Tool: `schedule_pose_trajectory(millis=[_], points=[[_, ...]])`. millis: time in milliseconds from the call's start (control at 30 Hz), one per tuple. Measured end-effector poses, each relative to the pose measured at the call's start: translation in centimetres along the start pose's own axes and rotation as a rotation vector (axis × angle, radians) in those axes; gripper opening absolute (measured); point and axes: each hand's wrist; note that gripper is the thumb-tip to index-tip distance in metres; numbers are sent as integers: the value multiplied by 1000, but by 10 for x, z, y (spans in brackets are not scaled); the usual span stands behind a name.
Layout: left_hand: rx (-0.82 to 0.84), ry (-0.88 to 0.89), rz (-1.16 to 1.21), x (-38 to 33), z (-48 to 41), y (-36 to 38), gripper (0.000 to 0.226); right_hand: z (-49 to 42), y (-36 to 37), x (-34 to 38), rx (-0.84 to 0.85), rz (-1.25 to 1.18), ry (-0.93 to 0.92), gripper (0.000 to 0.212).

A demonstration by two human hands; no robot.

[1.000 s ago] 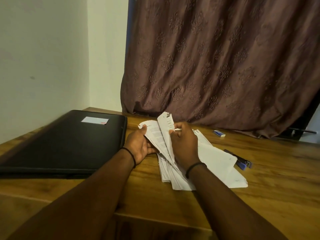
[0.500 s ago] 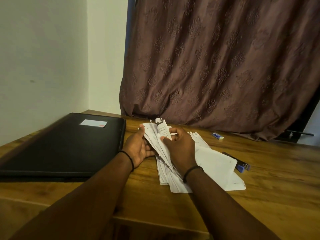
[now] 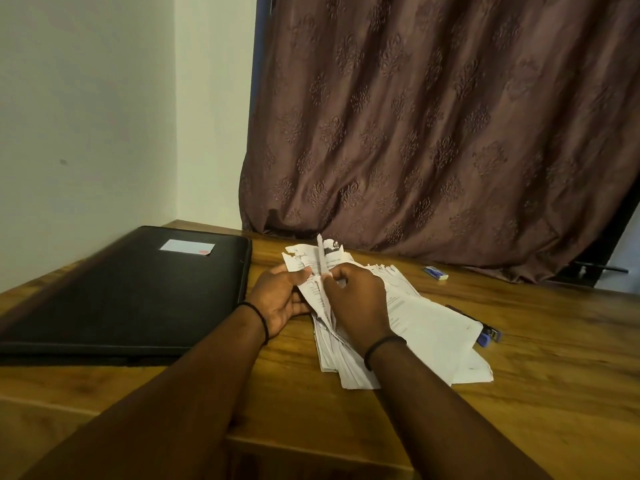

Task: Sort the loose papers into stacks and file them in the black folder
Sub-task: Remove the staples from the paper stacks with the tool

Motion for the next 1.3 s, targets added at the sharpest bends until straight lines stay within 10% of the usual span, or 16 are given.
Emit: schedule_pose_trajectory(millis=[333,1300], points=[[-19,-14,2,-1,-1,1,22,-4,1,-5,-72,-320,210,30],[-11,7,-6,1,-3,-1,36,3,-3,0,13,-103,83,15]])
Point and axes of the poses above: each hand's wrist, its own z-axis away from the middle knuckle, its own y-axis out of the palm, x = y × z, and after that the axes turned 2 degrees about -z, right-handed
